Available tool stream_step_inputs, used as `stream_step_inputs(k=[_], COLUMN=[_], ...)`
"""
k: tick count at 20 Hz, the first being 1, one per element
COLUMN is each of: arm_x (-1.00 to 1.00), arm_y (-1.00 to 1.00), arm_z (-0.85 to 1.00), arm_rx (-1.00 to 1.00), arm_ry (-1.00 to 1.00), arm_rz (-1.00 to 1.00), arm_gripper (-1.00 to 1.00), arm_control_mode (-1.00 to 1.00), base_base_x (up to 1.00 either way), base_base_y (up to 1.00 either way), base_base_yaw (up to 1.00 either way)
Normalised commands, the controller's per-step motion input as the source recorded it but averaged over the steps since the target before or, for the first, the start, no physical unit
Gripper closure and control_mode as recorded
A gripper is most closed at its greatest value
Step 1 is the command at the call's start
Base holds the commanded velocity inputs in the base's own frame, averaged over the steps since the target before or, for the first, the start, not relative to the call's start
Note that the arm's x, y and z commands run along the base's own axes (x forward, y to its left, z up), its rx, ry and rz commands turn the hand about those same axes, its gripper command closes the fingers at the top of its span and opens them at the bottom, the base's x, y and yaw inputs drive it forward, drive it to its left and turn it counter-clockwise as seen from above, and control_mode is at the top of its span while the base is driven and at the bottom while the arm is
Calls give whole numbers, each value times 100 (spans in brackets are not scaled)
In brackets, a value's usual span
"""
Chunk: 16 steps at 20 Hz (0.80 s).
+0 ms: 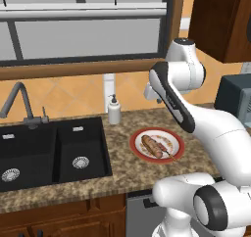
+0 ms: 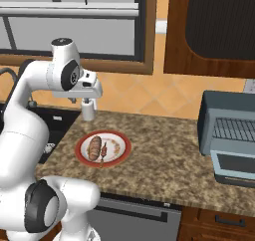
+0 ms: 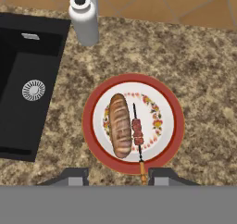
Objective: Pick up the kebab skewer and baguette bread, and place them inside the toaster oven. Close the toaster oven door and start by setting the timer.
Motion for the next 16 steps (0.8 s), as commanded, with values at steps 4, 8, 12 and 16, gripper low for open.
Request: stream_step_inputs(k=[4, 8, 12, 16], arm_x=[0, 0, 0, 0], arm_y=[0, 0, 0, 0], arm_z=[0, 0, 0, 0], arm_rx=[0, 0, 0, 0], arm_ry=[0, 0, 0, 0], arm_rz=[0, 0, 0, 0], arm_gripper=[-100, -100, -100, -100], arm_control_mode=[100, 100, 100, 100], base_base_x=[0, -28, -64, -14], base_base_y=[0, -37, -100, -100], base_base_yaw=[0, 0, -2, -7])
